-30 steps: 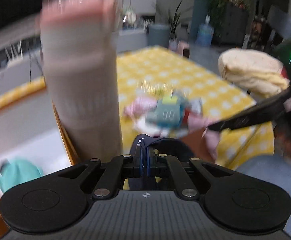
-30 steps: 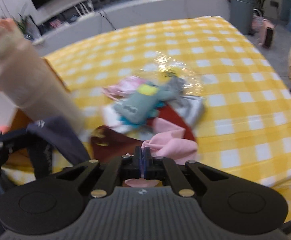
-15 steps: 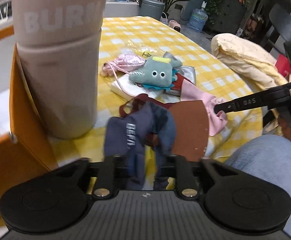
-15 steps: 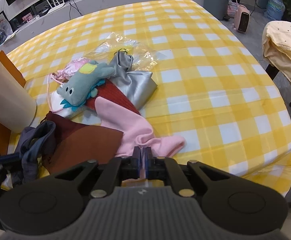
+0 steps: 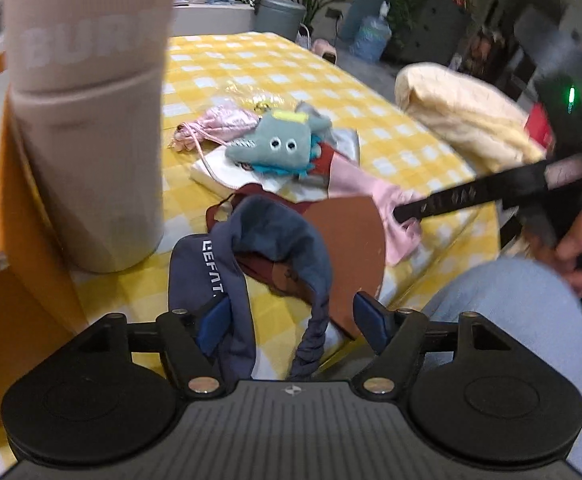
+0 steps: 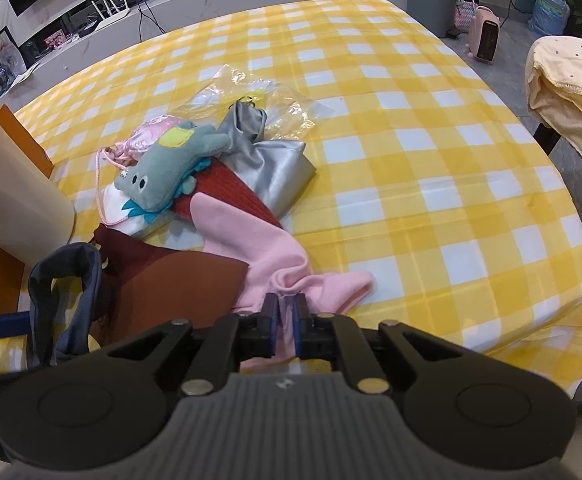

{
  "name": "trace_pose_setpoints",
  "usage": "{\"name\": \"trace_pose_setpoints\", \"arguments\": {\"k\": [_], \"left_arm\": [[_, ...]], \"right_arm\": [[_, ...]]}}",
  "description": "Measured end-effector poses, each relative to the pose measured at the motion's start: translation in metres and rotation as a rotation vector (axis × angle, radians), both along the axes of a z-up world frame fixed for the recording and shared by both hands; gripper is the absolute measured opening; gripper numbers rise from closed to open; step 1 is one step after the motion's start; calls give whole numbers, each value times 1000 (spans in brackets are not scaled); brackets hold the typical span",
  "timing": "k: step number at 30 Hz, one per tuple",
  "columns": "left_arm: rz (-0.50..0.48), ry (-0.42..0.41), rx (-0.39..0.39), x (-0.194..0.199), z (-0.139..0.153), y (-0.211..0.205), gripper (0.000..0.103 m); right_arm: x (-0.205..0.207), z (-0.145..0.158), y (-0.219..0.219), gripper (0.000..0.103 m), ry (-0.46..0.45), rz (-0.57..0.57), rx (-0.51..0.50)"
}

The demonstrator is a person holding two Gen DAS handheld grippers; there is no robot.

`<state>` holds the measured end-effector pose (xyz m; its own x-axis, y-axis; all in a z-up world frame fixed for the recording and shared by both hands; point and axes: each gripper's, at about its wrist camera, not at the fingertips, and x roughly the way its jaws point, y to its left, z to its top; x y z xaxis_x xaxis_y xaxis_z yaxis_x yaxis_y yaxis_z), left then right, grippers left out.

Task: Organize soft objects
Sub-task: 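Lift the navy cap with the left gripper while the right gripper grasps the pink cloth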

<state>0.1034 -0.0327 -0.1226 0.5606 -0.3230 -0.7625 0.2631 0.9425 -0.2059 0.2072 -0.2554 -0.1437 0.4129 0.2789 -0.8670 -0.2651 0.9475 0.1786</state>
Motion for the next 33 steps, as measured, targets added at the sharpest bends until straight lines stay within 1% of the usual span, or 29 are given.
{"name": "trace_pose_setpoints", "arguments": {"k": [3, 4, 5, 6, 7, 8, 9, 10, 11, 12, 13, 14, 16, 17, 18, 19, 20, 21, 22, 23, 25, 29, 33], "left_arm": [[-18, -12, 89, 1, -5, -12, 77], [-20, -14, 94, 1, -6, -14, 75], [-22, -14, 87, 0, -6, -13, 72], [-18, -7, 82, 0, -7, -12, 65], [-11, 2, 84, 1, -8, -10, 53], [0, 5, 97, 1, -9, -9, 44], [7, 10, 119, 2, -11, -8, 31], [11, 4, 125, 1, -11, -6, 26], [22, 14, 107, 2, -11, -2, 23], [32, 23, 91, 2, -10, 2, 16], [42, 26, 88, 2, -9, 4, 13], [49, 23, 93, 2, -9, 5, 13], [58, 22, 85, 2, -9, 8, 10], [65, 25, 76, 3, -9, 9, 10], [71, 26, 69, 3, -8, 10, 9], [74, 23, 65, 3, -7, 10, 9], [75, 18, 64, 3, -6, 10, 9], [78, 12, 61, 3, -4, 10, 9], [80, 6, 56, 3, -2, 10, 9], [82, 0, 50, 2, 0, 11, 9], [90, -14, 38, 0, 7, 12, 9], [110, -47, 13, -5, 23, 16, 8], [124, -104, -1, -13, 43, 18, 8]], "right_arm": [[-1, 1, 1, 16, -2, 5, 3], [-2, 2, 1, 23, -8, 11, 2], [-3, 4, 1, 33, -18, 19, -1], [-5, 6, 2, 39, -35, 28, -7], [-7, 9, 2, 48, -55, 35, -16], [-8, 10, 2, 57, -72, 40, -25], [-8, 12, 1, 60, -89, 41, -41], [-8, 11, 1, 65, -97, 40, -56], [-7, 10, 0, 68, -101, 34, -76], [-5, 7, -1, 69, -103, 25, -99], [-3, 4, -2, 70, -102, 14, -121], [-2, 1, -3, 70, -94, 6, -131], [0, -6, -4, 70, -55, 8, -106], [-1, -9, -3, 72, -44, 14, -94], [-4, -11, 1, 71, -58, 26, -103], [-7, -13, 6, 63, -80, 44, -131], [-10, -12, 8, 50, -96, 60, -120], [-11, -11, 9, 42, -102, 67, -119], [-11, -10, 10, 23, -108, 71, -124], [-11, -10, 10, 10, -108, 74, -125], [-10, -9, 10, 4, -98, 75, -124], [-15, -1, 6, 3, -106, 45, -108], [-28, 24, 2, 3, -168, 11, -96]]}}
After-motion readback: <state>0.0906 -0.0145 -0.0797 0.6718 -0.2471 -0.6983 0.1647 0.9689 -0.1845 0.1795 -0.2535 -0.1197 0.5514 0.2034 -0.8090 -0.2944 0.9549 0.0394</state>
